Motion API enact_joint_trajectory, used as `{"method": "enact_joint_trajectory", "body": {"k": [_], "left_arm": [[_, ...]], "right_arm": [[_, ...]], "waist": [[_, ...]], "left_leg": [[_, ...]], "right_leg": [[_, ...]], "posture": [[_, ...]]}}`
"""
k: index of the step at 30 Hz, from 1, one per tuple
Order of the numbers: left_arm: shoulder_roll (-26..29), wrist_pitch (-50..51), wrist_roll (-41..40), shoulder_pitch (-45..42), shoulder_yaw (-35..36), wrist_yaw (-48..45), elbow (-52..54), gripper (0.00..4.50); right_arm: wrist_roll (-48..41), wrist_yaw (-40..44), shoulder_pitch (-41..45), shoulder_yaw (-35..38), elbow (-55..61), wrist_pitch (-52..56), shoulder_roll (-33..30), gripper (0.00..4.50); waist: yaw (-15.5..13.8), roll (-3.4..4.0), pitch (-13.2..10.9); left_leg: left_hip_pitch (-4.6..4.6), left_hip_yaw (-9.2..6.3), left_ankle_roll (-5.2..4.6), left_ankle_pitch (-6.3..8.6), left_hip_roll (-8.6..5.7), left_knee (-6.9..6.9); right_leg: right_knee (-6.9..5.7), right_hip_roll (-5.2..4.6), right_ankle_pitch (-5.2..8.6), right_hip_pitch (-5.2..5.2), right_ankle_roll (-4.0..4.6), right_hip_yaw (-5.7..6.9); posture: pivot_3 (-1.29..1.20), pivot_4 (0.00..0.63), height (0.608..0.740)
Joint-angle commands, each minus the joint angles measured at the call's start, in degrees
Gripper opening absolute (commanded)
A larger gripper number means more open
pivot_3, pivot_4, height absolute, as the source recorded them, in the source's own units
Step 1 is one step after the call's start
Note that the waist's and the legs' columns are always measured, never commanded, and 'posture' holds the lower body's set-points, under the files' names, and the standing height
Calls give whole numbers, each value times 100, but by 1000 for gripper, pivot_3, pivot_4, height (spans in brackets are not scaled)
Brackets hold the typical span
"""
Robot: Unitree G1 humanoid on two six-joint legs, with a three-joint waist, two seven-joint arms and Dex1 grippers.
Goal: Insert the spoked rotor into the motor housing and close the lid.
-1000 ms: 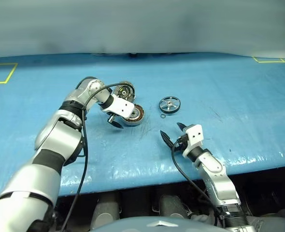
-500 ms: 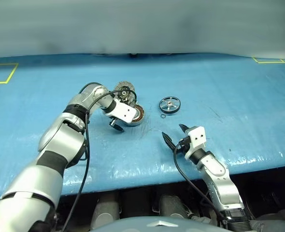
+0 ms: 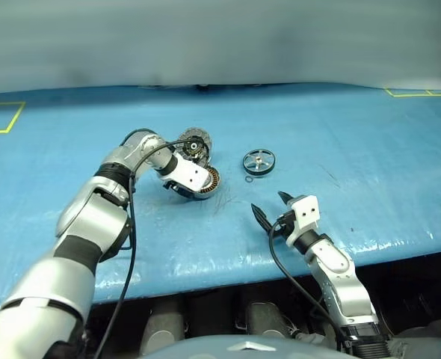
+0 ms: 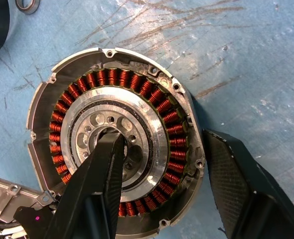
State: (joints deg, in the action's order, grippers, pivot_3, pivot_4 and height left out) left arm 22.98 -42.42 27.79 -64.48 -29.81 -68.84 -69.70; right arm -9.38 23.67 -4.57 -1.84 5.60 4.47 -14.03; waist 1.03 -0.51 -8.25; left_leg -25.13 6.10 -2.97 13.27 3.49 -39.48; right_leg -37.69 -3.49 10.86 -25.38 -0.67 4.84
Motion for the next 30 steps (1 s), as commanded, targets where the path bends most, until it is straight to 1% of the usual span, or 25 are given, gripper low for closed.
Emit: {"method": "enact_joint_trajectory", "body": {"k": [1, 3, 6, 10, 13, 17, 20, 22, 23, 24, 26, 30], "left_arm": [[203, -318, -106, 214, -22, -356, 140, 2129], [251, -388, -229, 274, -6, -511, 287, 2129], [357, -408, -576, 497, 26, -1010, 797, 2129], [538, -72, -1049, 896, 0, -1693, 1755, 2129], [702, 149, -1259, 1200, -71, -2000, 2441, 2129], [893, 541, -1359, 1525, -131, -2180, 3095, 2129], [916, 814, -1427, 1625, -89, -2164, 3328, 2129], [902, 900, -1451, 1670, -30, -2020, 3405, 2810], [883, 896, -1482, 1695, 16, -1905, 3439, 3074], [874, 955, -1549, 1725, 49, -1887, 3501, 3448], [906, 1099, -1712, 1782, 85, -2004, 3660, 4054], [1081, 1295, -1962, 1849, 139, -2233, 3961, 4054]], "right_arm": [[-5, 0, 84, 30, 146, -13, -19, 4500], [-6, 22, 98, 20, 125, -7, -27, 4500], [0, 65, 153, -14, 80, 4, -32, 4500], [4, 116, 238, -62, 15, 13, -26, 4500], [5, 146, 280, -91, -26, 11, -27, 4500], [0, 171, 319, -126, -64, 10, -24, 4500], [4, 187, 342, -155, -71, 24, -22, 4500], [6, 192, 354, -164, -66, 38, -22, 4500], [8, 198, 359, -168, -65, 44, -26, 4500], [10, 204, 363, -171, -65, 49, -30, 4500], [7, 215, 371, -168, -65, 58, -37, 4500], [-4, 240, 386, -149, -79, 66, -37, 4500]], "waist": [[3, 0, 0], [-2, 0, 0], [-2, 0, 0], [-21, 1, 0], [-36, 0, 0], [-39, 1, 1], [-40, 2, 1], [-41, 3, 1], [-41, 3, 1], [-41, 3, 1], [-53, 3, 1], [-48, 3, 1]], "left_leg": [[3, 0, 1, 0, 0, 0], [9, 0, 3, -2, 2, 0], [13, 1, 6, -3, 5, 0], [11, 3, 6, -3, 9, 0], [11, 4, 5, -3, 9, 1], [13, 4, 5, -4, 10, 0], [21, 5, 6, -4, 10, 0], [23, 5, 6, -4, 9, 0], [24, 5, 6, -4, 9, 0], [23, 5, 6, -4, 9, 0], [21, 4, 6, -4, 9, 0], [16, 5, 6, -4, 9, 0]], "right_leg": [[-6, 1, 2, -1, 3, 0], [-14, 2, 7, 0, 11, 1], [-18, 2, 9, 2, 15, 0], [-15, -3, 9, 2, 14, -4], [-15, -4, 9, 1, 12, -8], [-16, -4, 9, 3, 11, -9], [-18, -3, 9, 9, 11, -10], [-18, -3, 9, 12, 11, -10], [-17, -3, 9, 13, 11, -10], [-17, -3, 9, 11, 11, -11], [-17, -4, 9, 10, 11, -11], [-16, -4, 8, 5, 9, -13]], "posture": [[0, 150, 740], [0, 150, 740], [0, 150, 740], [0, 150, 740], [0, 150, 740], [0, 150, 740], [0, 150, 740], [0, 150, 740], [0, 150, 740], [0, 150, 740], [0, 150, 740], [0, 150, 740]]}}
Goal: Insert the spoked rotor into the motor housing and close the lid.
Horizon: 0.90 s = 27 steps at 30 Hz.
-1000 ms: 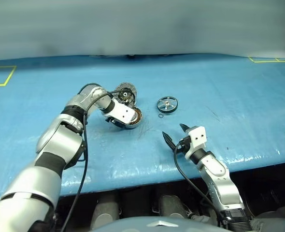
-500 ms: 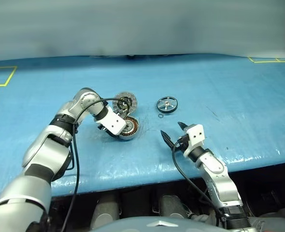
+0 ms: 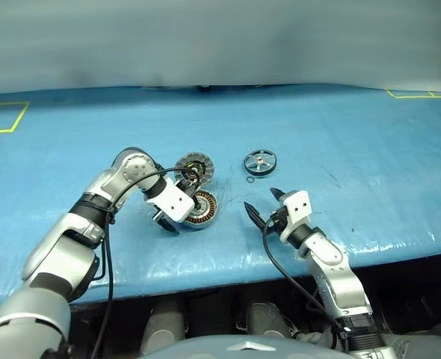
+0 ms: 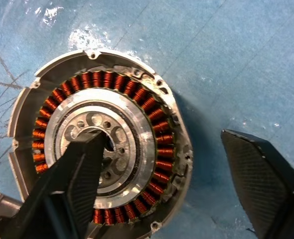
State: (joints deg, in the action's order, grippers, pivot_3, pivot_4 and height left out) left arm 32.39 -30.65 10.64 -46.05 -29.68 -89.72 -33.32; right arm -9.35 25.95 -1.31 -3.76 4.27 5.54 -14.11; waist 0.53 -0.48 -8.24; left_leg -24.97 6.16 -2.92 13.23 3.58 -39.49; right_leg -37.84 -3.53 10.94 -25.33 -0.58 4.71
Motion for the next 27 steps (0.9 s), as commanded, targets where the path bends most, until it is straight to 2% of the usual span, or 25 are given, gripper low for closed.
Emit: {"method": "enact_joint_trajectory", "body": {"k": [1, 7, 15, 19, 27], "left_arm": [[194, 157, -296, 11, 166, -148, 403, 4054], [585, 498, -730, 46, 508, -136, 864, 4054], [563, 2910, -2489, 865, 1474, 31, 2015, 4054], [291, 3650, -3100, 1758, 1952, 719, 2478, 4054], [-287, 3672, -3412, 3047, 2555, 1911, 2878, 4054]], "right_arm": [[-31, 24, 65, 57, 38, -43, -21, 4500], [-136, -10, 233, 119, -178, 122, 70, 4500], [-68, -540, 850, 193, -724, 1042, 297, 4500], [-60, -874, 1372, 256, -1099, 1559, 531, 4500], [202, -955, 2120, 127, -2040, 1535, 659, 4500]], "waist": [[3, 0, 0], [11, 1, -1], [18, 3, -3], [62, 4, -3], [73, 4, -2]], "left_leg": [[-2, 0, 0, 0, 0, 0], [-2, 0, 1, 0, 0, 1], [-3, 2, 2, -1, 3, 2], [11, 9, 3, -2, 4, 4], [26, 6, 7, -5, 4, 7]], "right_leg": [[0, 0, 0, -3, 0, 0], [-2, 3, 0, -7, 0, -1], [0, 1, -1, -8, -1, -7], [-4, 2, -2, -1, -4, -16], [-5, 0, -3, 12, -4, -14]], "posture": [[0, 150, 740], [0, 150, 740], [0, 150, 740], [0, 150, 740], [0, 150, 740]]}}
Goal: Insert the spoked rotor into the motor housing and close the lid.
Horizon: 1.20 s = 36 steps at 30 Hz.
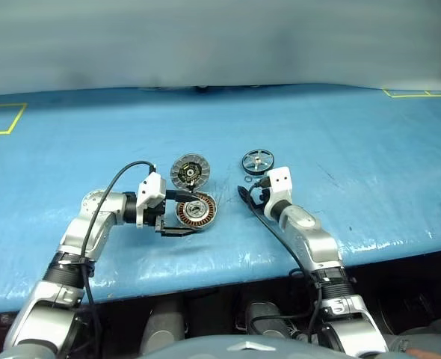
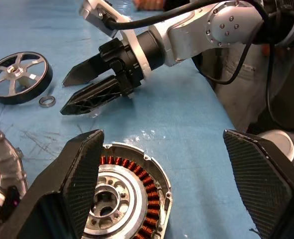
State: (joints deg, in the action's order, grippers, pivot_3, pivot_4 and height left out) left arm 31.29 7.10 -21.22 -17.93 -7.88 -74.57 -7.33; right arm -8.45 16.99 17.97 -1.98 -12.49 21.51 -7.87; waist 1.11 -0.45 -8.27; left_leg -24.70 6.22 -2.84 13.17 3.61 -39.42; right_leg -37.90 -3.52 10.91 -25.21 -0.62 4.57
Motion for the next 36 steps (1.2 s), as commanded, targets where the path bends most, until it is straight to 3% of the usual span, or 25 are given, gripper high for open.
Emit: {"method": "enact_joint_trajectory", "body": {"k": [1, 7, 8, 10, 20, 28, 36], "left_arm": [[-243, -120, -253, 379, 448, 519, 307, 4054], [-468, -237, -276, 908, 660, 920, 370, 4054], [-507, -281, -253, 990, 675, 976, 340, 4084], [-553, -341, -229, 1099, 687, 1056, 321, 4096], [-562, -631, -253, 1414, 945, 1229, 235, 4096], [-724, -1070, -174, 1698, 1003, 1337, 113, 4096], [-827, -1466, -225, 1725, 980, 999, -272, 4096]], "right_arm": [[172, -68, 266, -73, -493, -106, 42, 4500], [295, -161, 525, -30, -1103, -400, 132, 4500], [313, -184, 564, -23, -1226, -445, 158, 4318], [337, -188, 604, -33, -1366, -480, 186, 3901], [380, -69, 185, -122, -946, -192, 188, 684], [44, 518, -680, -137, 590, -320, 54, 668], [-238, 1692, -1049, -876, 2257, -333, -507, 668]], "waist": [[34, 2, 1], [46, -1, 3], [46, -1, 3], [46, -2, 4], [56, -10, 14], [13, -8, 12], [30, 10, -2]], "left_leg": [[5, 2, 0, 0, 0, 1], [10, 5, 2, -1, -1, 11], [12, 5, 3, -1, -1, 12], [16, 5, 3, -1, -1, 14], [16, 6, 8, -1, 0, 36], [14, -2, 16, 5, 1, 45], [1, -4, 33, 15, 0, 46]], "right_leg": [[1, -1, 0, 0, 0, -3], [3, -1, -1, 0, -1, -5], [4, -1, -1, 0, -1, -6], [5, -2, -1, -4, -1, -6], [9, -4, 8, -12, 14, -5], [23, -12, 14, -27, 18, 9], [27, -49, 16, -33, 20, 35]], "posture": [[0, 150, 740], [0, 150, 740], [0, 150, 740], [0, 150, 740], [0, 150, 740], [0, 150, 740], [0, 150, 740]]}}
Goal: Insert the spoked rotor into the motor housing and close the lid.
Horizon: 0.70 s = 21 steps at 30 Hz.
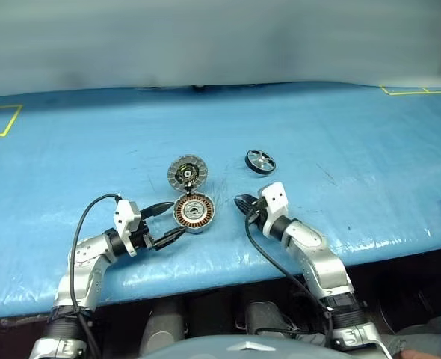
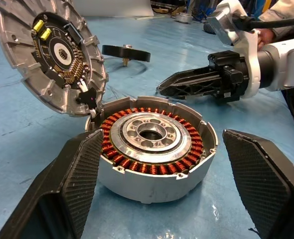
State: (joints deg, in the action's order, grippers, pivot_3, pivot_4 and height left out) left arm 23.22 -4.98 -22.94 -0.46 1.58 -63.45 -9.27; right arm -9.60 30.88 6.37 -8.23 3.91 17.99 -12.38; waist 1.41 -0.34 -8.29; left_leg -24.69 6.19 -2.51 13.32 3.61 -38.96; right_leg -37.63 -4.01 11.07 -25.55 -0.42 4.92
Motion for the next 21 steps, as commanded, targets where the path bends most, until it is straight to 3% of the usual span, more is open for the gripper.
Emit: {"method": "enact_joint_trajectory", "body": {"k": [1, 10, 21], "left_arm": [[-34, -310, -38, -39, 39, -123, -124, 4096], [-123, -819, 126, -167, -22, -107, -529, 4096], [-111, -827, 81, -80, 41, -49, -407, 4096]], "right_arm": [[-114, 367, 135, -344, 693, 46, -97, 668], [202, 467, 787, -1122, 137, 92, 157, 668], [268, 560, 866, -1309, -212, 165, 238, 668]], "waist": [[-5, -1, 0], [-52, -3, -2], [-74, -2, -2]], "left_leg": [[0, -5, 0, 0, 0, 1], [-4, -22, 3, 2, -2, 1], [-21, -34, -12, -4, -1, 17]], "right_leg": [[1, 0, 2, -2, 3, 8], [6, -6, 7, 1, 11, 39], [43, 14, 6, 5, 8, 57]], "posture": [[0, 150, 740], [0, 150, 740], [0, 150, 740]]}}
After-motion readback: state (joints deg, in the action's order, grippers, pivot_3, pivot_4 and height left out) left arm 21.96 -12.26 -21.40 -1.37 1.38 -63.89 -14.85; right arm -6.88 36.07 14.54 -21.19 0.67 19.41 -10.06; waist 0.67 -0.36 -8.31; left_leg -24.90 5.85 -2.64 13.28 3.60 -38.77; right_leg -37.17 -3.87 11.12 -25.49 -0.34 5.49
